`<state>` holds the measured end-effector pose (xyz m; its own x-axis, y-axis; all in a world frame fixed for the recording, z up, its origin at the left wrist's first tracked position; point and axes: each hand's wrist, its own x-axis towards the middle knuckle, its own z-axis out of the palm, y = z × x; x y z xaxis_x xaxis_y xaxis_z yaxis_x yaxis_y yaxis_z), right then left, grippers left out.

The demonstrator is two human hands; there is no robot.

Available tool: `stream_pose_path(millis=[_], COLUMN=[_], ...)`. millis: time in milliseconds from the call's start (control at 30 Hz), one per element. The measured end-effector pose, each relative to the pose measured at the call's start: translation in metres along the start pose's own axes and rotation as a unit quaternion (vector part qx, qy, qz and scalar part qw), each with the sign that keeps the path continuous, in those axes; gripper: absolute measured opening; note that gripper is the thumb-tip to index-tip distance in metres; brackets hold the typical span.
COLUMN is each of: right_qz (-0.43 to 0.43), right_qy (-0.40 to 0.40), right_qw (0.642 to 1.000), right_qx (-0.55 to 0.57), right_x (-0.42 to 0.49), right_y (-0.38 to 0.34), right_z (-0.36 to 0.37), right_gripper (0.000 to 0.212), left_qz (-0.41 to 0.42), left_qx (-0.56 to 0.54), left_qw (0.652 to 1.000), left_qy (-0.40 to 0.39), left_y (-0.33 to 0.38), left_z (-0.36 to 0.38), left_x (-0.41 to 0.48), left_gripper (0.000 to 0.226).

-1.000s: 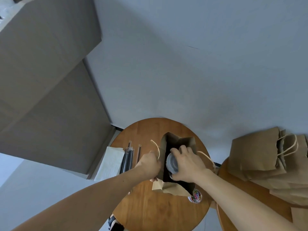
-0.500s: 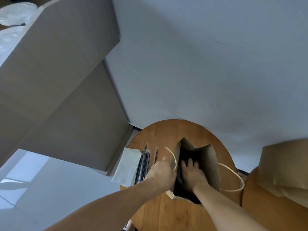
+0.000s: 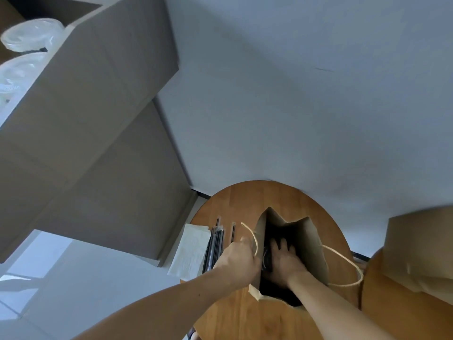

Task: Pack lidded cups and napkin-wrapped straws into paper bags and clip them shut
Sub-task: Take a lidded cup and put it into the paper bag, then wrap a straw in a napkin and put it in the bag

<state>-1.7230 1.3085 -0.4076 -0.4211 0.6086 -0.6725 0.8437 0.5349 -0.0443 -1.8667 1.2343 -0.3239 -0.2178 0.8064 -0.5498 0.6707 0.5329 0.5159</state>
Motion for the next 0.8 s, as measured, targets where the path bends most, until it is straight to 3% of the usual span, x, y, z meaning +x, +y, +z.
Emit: stream_pose_path(millis=[200, 300, 400, 467, 567, 667, 800], right_qz=[-0.015, -0.018, -0.037, -0.057, -0.057, -0.034, 0.018], right_qy=[0.021, 0.145, 0.288, 0.321, 0.284, 0.197, 0.099], right_qw=[0.991, 0.976, 0.915, 0.883, 0.884, 0.904, 0.914], right_qx=[0.132, 0.164, 0.282, 0.337, 0.366, 0.377, 0.392], right_x=[-0.056, -0.096, -0.123, -0.122, -0.090, -0.045, 0.011], right_y=[-0.004, -0.006, -0.022, -0.041, -0.077, -0.111, -0.143], right_z=[-0.081, -0.127, -0.163, -0.175, -0.168, -0.135, -0.074], right_gripper=[0.032, 0.033, 0.032, 0.031, 0.029, 0.015, 0.034], left_qz=[0.045, 0.117, 0.136, 0.134, 0.113, 0.083, 0.020], left_qx=[0.021, 0.001, 0.071, 0.117, 0.136, 0.117, 0.069], left_qw=[0.998, 0.984, 0.957, 0.954, 0.975, 0.987, 0.997], left_qy=[-0.044, -0.134, -0.247, -0.242, -0.131, -0.071, -0.037], left_y=[0.008, 0.008, -0.005, -0.020, -0.046, -0.072, -0.110], left_z=[-0.016, -0.029, -0.053, -0.071, -0.098, -0.118, -0.120], left_x=[0.001, 0.002, 0.011, 0.020, 0.036, 0.048, 0.062], left_gripper=[0.022, 0.031, 0.060, 0.056, 0.030, 0.020, 0.011])
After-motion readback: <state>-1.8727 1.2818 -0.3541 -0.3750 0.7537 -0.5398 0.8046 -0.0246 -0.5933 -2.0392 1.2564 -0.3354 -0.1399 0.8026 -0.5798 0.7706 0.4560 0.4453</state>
